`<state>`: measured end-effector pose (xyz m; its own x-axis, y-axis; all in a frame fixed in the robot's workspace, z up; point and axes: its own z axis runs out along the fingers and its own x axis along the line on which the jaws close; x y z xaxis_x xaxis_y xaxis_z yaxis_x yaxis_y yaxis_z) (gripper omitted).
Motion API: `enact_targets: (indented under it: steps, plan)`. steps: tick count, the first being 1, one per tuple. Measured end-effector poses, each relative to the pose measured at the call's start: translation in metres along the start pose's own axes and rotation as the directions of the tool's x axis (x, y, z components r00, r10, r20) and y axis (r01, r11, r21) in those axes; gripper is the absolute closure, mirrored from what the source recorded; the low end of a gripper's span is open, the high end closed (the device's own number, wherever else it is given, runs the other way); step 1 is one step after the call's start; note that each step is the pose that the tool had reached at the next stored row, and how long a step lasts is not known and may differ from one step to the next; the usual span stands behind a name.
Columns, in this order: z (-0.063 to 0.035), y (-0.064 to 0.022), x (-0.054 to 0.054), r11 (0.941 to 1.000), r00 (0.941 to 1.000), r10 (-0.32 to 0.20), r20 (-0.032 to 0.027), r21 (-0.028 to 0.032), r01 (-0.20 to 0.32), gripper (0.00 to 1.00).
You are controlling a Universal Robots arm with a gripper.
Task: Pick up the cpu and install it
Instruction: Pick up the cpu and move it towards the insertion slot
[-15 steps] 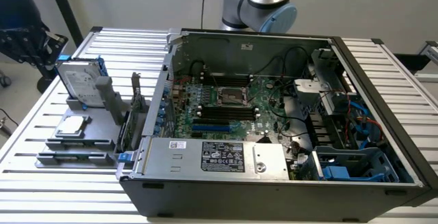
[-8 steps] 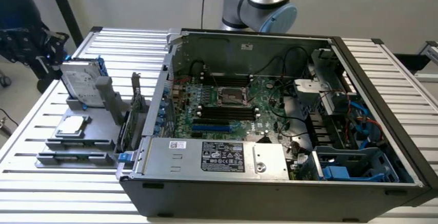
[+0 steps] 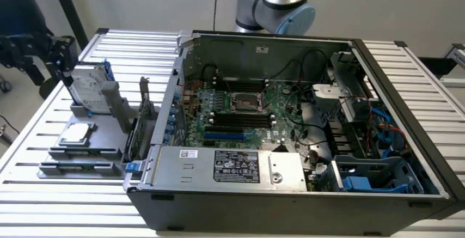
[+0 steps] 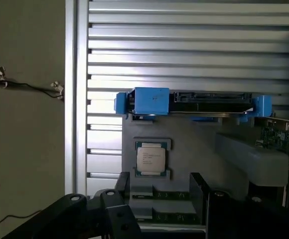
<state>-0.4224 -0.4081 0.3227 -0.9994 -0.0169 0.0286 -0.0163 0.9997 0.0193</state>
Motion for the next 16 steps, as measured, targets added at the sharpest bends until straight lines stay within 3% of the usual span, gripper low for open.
enact_targets:
  steps: [16]
  plan:
    - [0.0291,-0.0030,0.003,0.9999,0.9999,0.014,0.0002,-0.0004,-0.014,0.40]
